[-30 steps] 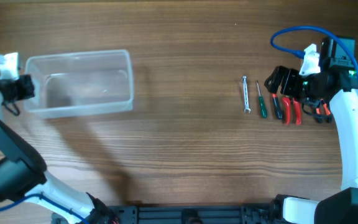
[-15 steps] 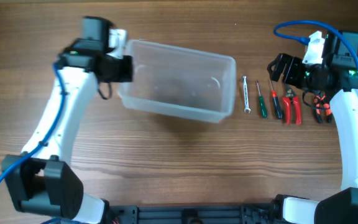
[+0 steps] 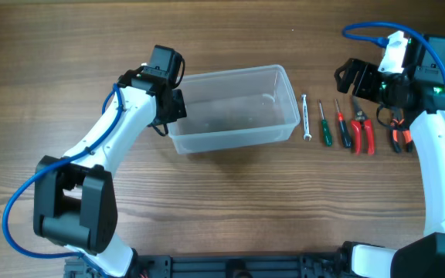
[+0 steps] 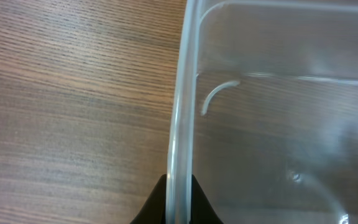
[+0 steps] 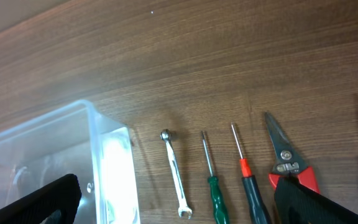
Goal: Pack container
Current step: 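Grip the clear container's left edge with the left gripper and slide it right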
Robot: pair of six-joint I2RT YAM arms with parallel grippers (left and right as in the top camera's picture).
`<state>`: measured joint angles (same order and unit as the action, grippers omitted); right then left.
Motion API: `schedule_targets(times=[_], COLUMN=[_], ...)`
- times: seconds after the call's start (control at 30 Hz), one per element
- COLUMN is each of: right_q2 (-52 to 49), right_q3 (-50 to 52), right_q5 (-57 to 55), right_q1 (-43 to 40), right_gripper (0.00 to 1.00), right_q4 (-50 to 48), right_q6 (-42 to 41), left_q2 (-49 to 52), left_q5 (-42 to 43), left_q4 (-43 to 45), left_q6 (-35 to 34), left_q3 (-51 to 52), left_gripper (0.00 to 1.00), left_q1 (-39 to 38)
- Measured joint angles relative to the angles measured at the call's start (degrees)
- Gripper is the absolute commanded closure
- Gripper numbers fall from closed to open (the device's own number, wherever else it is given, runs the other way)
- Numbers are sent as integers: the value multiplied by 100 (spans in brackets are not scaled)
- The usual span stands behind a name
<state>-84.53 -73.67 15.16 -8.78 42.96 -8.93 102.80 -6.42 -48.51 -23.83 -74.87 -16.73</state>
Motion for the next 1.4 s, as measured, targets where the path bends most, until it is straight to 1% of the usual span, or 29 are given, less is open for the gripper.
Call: schedule_targets(times=[0.13, 0.3, 0.33, 0.37, 0.43, 0.47, 0.53, 0.57, 0.6, 0.63, 0.77, 0.87, 0.93, 1.07, 1.1, 1.13, 1.17, 1.2, 1.23, 1.33, 1.4], right_q2=[0, 0, 0, 0, 0, 0, 0, 0, 0, 0, 0, 0, 0, 0, 0, 0, 0, 0, 0, 0, 0], right_q3=[0, 0, 0, 0, 0, 0, 0, 0, 0, 0, 0, 0, 0, 0, 0, 0, 0, 0, 0, 0, 0], right_q5=[0, 0, 0, 0, 0, 0, 0, 0, 0, 0, 0, -2, -2, 0, 0, -2, 0, -2, 0, 0, -2], right_q1=[0, 0, -2, 0, 0, 0, -2, -2, 0, 0, 0, 0, -2, 0, -2, -2, -2, -2, -2, 0, 0], right_gripper=[0, 0, 0, 0, 0, 0, 0, 0, 0, 0, 0, 0, 0, 0, 0, 0, 0, 0, 0, 0, 0], right_q4=[-22, -22, -24, -24, -22, -22, -22, -22, -22, -22, -28, -35, -37, -39, -39, -39, -39, -39, -39, -37, -28], right_q6=[0, 0, 0, 0, 0, 0, 0, 0, 0, 0, 0, 0, 0, 0, 0, 0, 0, 0, 0, 0, 0], left_q2=[63, 118, 127, 138, 173, 225, 426, 509, 507, 522, 514, 514, 514, 514, 514, 511, 509, 498, 487, 442, 260], left_q5=[-63, -72, -63, -59, -24, -17, 50, 52, 66, 94, 164, 177, 175, 175, 175, 175, 175, 175, 175, 177, 181], left_q4=[52, 192, 245, 267, 293, 238, 136, 116, 133, 155, 166, 181, 188, 240, 247, 247, 247, 249, 251, 107, -361], left_q6=[229, 850, 977, 1062, 1226, 1276, 1329, 1338, 1355, 1370, 1475, 1786, 1952, 2273, 2306, 2345, 2378, 2396, 2437, 2420, 2385], left_q3=[4, 22, 31, 33, 44, 76, 243, 291, 293, 310, 304, 304, 302, 304, 304, 304, 302, 293, 286, 273, 122], left_gripper=[96, 96, 94, 84, 79, 74, 72, 69, 64, 62, 65, 69, 69, 65, 59, 50, 32, 3, 0, 0, 0], left_q1=[13, 153, 223, 286, 507, 632, 852, 938, 979, 984, 951, 951, 951, 951, 951, 951, 951, 951, 951, 935, 881])
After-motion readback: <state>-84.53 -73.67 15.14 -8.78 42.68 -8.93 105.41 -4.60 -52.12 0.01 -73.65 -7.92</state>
